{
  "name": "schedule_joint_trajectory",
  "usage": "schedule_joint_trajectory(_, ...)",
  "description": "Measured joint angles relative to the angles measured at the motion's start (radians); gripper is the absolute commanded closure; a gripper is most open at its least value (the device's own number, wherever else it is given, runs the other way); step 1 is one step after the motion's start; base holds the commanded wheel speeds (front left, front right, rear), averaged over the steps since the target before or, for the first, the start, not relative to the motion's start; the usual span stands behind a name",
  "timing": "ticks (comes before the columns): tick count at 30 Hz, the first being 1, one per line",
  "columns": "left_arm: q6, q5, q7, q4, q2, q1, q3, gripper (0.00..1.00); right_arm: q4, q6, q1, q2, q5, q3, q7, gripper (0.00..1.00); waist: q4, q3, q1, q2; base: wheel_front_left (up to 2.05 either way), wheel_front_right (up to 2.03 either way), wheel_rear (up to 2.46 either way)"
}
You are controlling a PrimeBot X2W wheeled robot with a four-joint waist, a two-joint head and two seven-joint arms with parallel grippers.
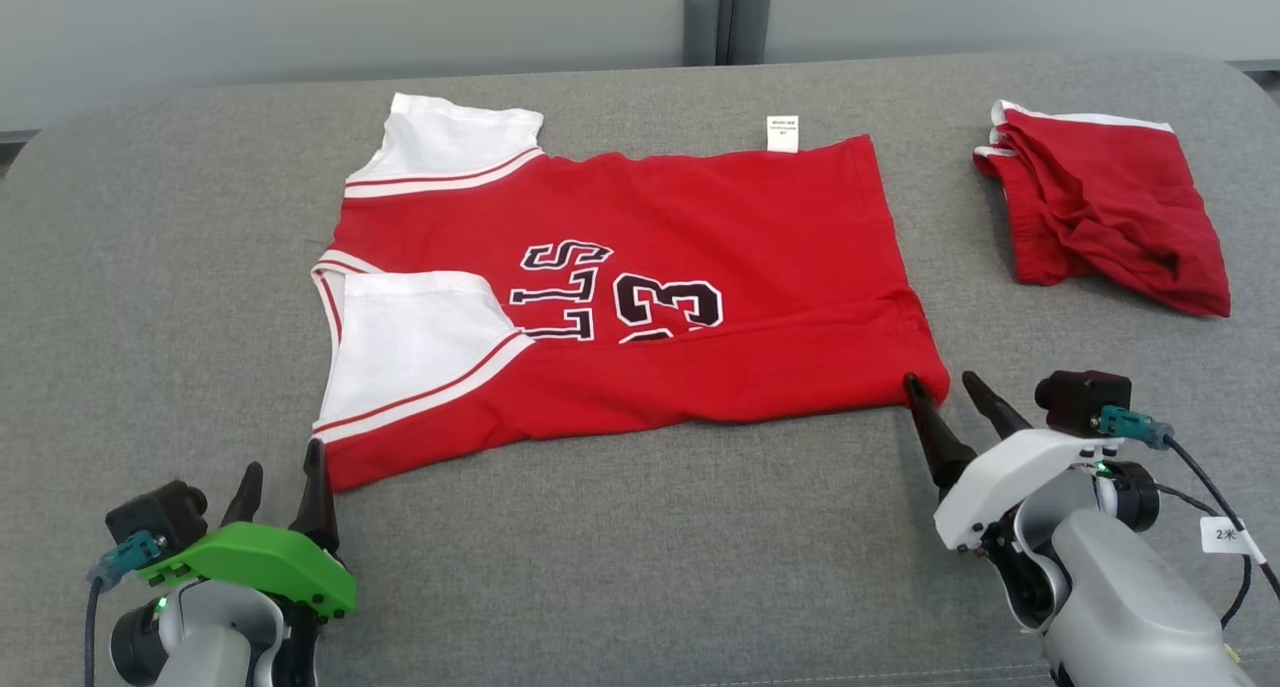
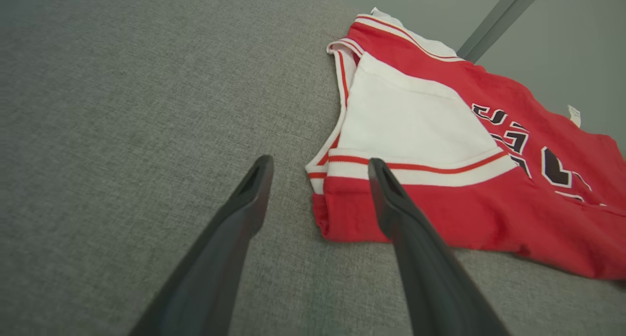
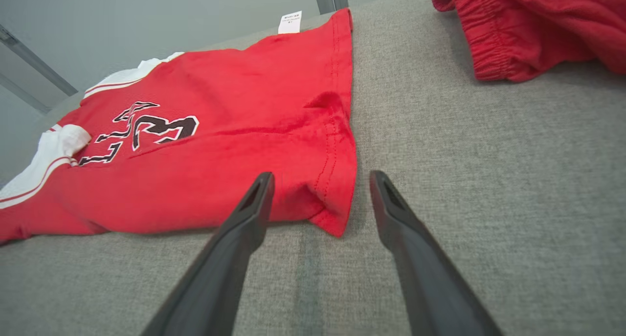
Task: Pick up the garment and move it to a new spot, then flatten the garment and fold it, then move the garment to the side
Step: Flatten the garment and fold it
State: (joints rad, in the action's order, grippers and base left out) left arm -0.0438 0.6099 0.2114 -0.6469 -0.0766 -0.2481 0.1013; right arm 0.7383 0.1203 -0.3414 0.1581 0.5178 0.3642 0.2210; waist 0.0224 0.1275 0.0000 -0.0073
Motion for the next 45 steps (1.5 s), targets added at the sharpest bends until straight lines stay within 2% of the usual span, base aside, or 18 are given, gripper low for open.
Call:
schedule_joint_trajectory(7,-0.009,0.018,-0.036,-0.02,0.0,0.007,-0.001,0.0,-0.009,0.0,0.011,-0.031,0.01,0.005,0.008,0.0,-0.012,-0.014,0.0,0.0,0.0,0.0,0.0)
schedule_joint_trajectory(19,-0.009,0.045,-0.063,-0.04,0.006,0.0,0.0,0.0,-0.018,-0.007,0.01,-0.05,0.04,-0.02,0.017,0.0,-0.05,0.046,0.0,0.0,0.0,0.0,0.0)
schedule_joint_trajectory(30,-0.018,0.047,-0.061,-0.04,0.014,-0.044,0.007,0.01,-0.002,-0.007,0.005,-0.067,0.054,-0.014,0.018,0.0,-0.04,0.084,0.0,0.0,0.0,0.0,0.0)
schedule_joint_trajectory(32,-0.019,0.047,-0.059,-0.04,0.016,-0.045,0.009,0.18,0.001,-0.007,0.0,-0.07,0.056,-0.009,0.021,0.0,-0.038,0.086,0.0,0.0,0.0,0.0,0.0)
schedule_joint_trajectory(35,-0.019,0.047,-0.056,-0.046,0.017,-0.052,0.013,0.55,0.012,-0.007,-0.005,-0.072,0.056,-0.001,0.022,0.0,-0.036,0.09,0.0,0.0,0.0,0.0,0.0)
schedule_joint_trajectory(37,-0.019,0.047,-0.055,-0.049,0.019,-0.06,0.018,0.66,0.018,-0.007,-0.014,-0.072,0.056,0.003,0.025,0.0,-0.035,0.092,0.0,0.0,0.0,0.0,0.0)
schedule_joint_trajectory(38,-0.019,0.047,-0.055,-0.05,0.02,-0.063,0.021,0.75,0.021,-0.006,-0.02,-0.072,0.056,0.006,0.025,0.09,-0.034,0.094,0.0,0.0,0.0,0.0,0.0)
schedule_joint_trajectory(39,-0.019,0.047,-0.054,-0.051,0.022,-0.065,0.023,0.8,0.024,-0.006,-0.026,-0.073,0.056,0.009,0.025,0.14,-0.033,0.095,0.0,0.0,0.0,0.0,0.0)
schedule_joint_trajectory(40,-0.022,0.047,-0.052,-0.051,0.023,-0.067,0.025,0.96,0.027,-0.006,-0.031,-0.073,0.056,0.012,0.025,0.22,-0.033,0.097,0.0,0.0,0.0,0.0,0.0)
schedule_joint_trajectory(41,-0.027,0.047,-0.052,-0.052,0.025,-0.068,0.026,1.0,0.032,-0.006,-0.037,-0.073,0.055,0.019,0.025,0.31,-0.032,0.098,0.0,0.0,0.0,0.0,0.0)
schedule_joint_trajectory(42,-0.027,0.047,-0.051,-0.052,0.026,-0.07,0.027,1.0,0.036,-0.006,-0.043,-0.073,0.053,0.026,0.025,0.53,-0.032,0.1,0.0,0.0,0.0,0.0,0.0)
schedule_joint_trajectory(45,-0.028,0.047,-0.046,-0.054,0.026,-0.073,0.029,1.0,0.052,-0.006,-0.058,-0.073,0.04,0.041,0.025,0.74,-0.03,0.104,0.0,0.0,0.0,0.0,0.0)
